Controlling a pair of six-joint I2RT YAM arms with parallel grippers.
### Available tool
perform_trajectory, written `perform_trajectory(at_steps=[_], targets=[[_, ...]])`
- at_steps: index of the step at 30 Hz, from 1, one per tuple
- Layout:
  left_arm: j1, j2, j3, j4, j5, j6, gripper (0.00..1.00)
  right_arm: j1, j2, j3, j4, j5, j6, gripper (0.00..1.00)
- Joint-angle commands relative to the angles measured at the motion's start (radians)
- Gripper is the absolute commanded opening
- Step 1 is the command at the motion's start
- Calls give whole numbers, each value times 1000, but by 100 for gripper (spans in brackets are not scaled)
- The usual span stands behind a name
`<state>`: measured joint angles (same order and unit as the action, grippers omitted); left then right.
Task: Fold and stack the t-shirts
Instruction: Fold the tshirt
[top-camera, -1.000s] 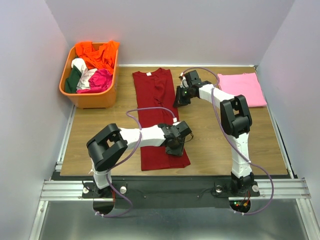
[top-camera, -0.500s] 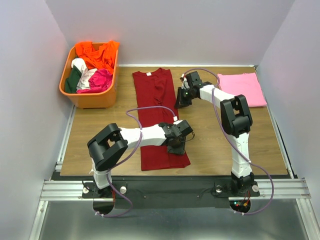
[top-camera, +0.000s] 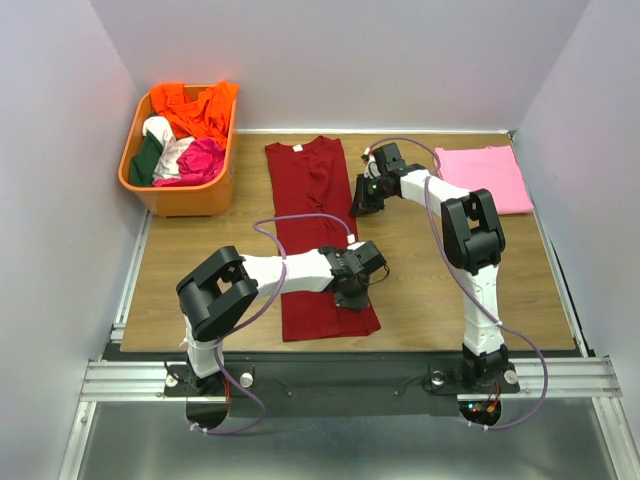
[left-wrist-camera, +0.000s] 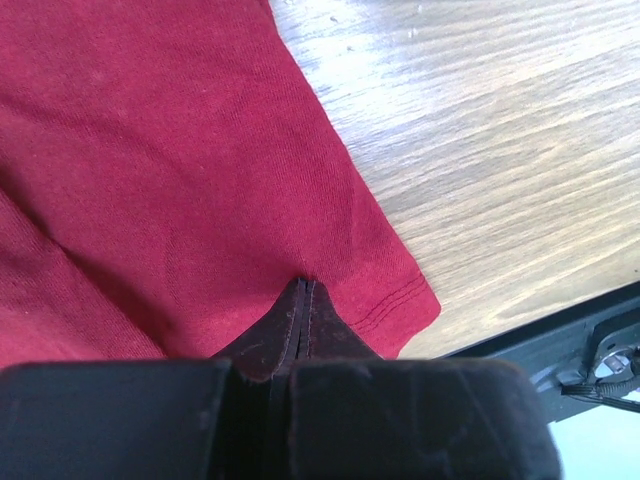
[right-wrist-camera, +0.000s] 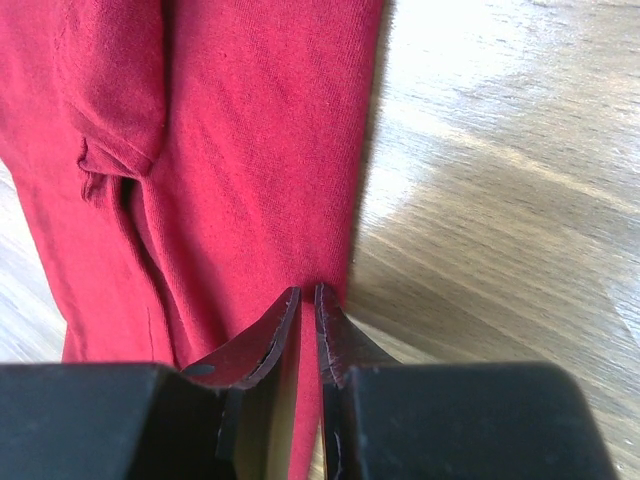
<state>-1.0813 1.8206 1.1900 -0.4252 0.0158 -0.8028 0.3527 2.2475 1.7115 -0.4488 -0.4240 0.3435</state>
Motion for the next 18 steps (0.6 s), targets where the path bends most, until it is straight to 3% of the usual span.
perform_trajectory(at_steps=[1, 18], targets=[[-15, -43, -6, -26, 18, -9, 0, -17, 26, 2, 36, 37, -9, 17], [-42, -84, -69, -72, 73, 10, 0, -67, 90, 66, 35, 100, 3, 17]])
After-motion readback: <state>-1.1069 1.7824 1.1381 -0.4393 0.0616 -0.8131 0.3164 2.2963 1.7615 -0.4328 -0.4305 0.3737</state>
